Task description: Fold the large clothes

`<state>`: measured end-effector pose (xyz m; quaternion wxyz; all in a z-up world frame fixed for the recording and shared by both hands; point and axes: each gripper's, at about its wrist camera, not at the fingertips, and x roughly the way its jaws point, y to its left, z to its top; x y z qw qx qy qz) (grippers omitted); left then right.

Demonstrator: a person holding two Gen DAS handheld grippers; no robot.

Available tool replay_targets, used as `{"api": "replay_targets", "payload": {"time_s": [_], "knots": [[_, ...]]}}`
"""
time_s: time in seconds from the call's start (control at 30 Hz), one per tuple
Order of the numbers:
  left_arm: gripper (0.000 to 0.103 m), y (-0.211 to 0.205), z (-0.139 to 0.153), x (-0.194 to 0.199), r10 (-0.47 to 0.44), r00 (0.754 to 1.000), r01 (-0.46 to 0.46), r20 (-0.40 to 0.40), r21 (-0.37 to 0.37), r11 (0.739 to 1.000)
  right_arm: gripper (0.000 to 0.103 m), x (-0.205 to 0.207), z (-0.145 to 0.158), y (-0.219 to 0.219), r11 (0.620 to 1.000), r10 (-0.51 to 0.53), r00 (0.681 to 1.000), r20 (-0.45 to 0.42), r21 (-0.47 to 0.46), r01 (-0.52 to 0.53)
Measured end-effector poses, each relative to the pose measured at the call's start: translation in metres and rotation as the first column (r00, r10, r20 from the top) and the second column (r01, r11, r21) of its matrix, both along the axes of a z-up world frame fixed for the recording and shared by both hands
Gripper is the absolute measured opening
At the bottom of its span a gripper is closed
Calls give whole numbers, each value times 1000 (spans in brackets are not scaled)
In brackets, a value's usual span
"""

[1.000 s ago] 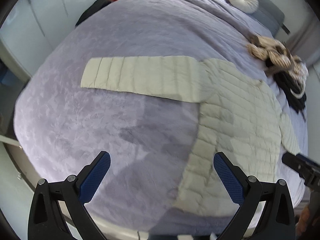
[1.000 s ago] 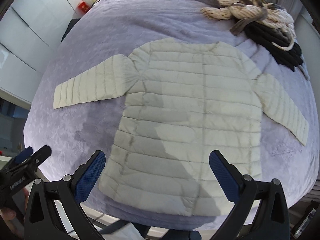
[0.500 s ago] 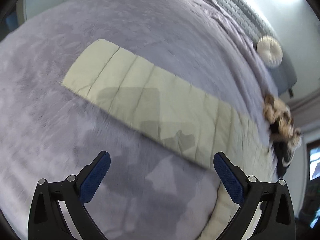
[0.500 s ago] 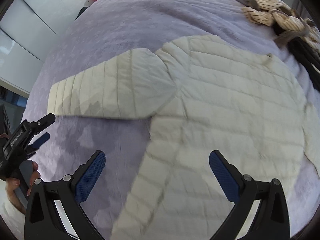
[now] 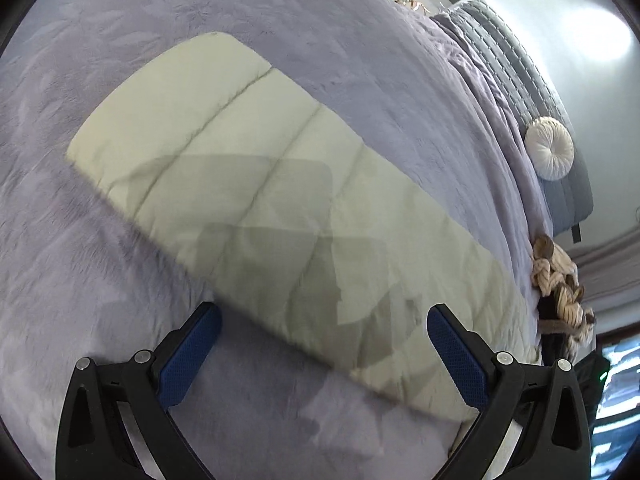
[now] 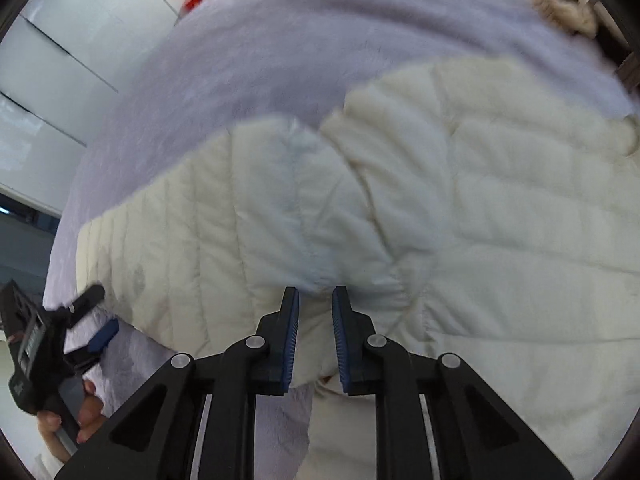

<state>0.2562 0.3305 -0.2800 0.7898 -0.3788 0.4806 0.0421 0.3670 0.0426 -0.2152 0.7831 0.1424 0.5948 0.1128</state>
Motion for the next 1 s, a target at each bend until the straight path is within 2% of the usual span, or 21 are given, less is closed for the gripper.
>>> {"api": "replay_targets", "payload": {"time_s": [0.07,0.17,0.2,0.23,0.3,0.37,0.5,0.57,0.6,0.7,0.8,0.87,1.0], "knots": [[103,2,-3,8,18,1000,-18,8,9,1000,19,1,-15,1,1000,-13,999,-31,13,13],[103,6,-3,16,54,998,-54,17,18,998,19,2,-21,-3,998,-37,999,-32,50,39],[95,7,-2,17,63,998,-63,18,23,998,19,2,-21,-3,998,-38,999,-32,54,39],[86,8,0,18,71,997,-71,17,35,997,19,3,-22,-3,998,-34,999,-31,54,36],[37,9,1,21,60,998,-61,15,51,997,19,3,-23,-4,998,-32,999,-28,55,33],[16,10,4,24,18,998,-17,54,-17,1000,19,3,-26,-5,997,-40,999,-28,66,42],[16,-3,38,30,-75,985,75,158,10,997,19,4,-27,-7,995,-54,998,-23,84,56],[16,-19,64,30,-142,965,144,222,10,990,19,4,-28,-8,994,-61,998,-19,93,63],[11,-29,76,32,-172,954,173,247,16,985,19,-6,-27,-14,993,-63,998,-18,100,64],[9,-68,113,39,-281,900,285,333,39,958,19,-14,-23,-29,986,-72,997,-36,147,76],[9,-121,144,54,-398,835,406,380,63,912,19,-25,-2,-55,977,-100,994,-34,187,104],[9,-162,152,59,-472,794,473,383,98,876,19,-36,16,-81,974,-125,992,-7,192,124],[9,-244,149,66,-575,739,574,351,118,810,19,-62,40,-144,973,-189,981,29,140,184]]}}
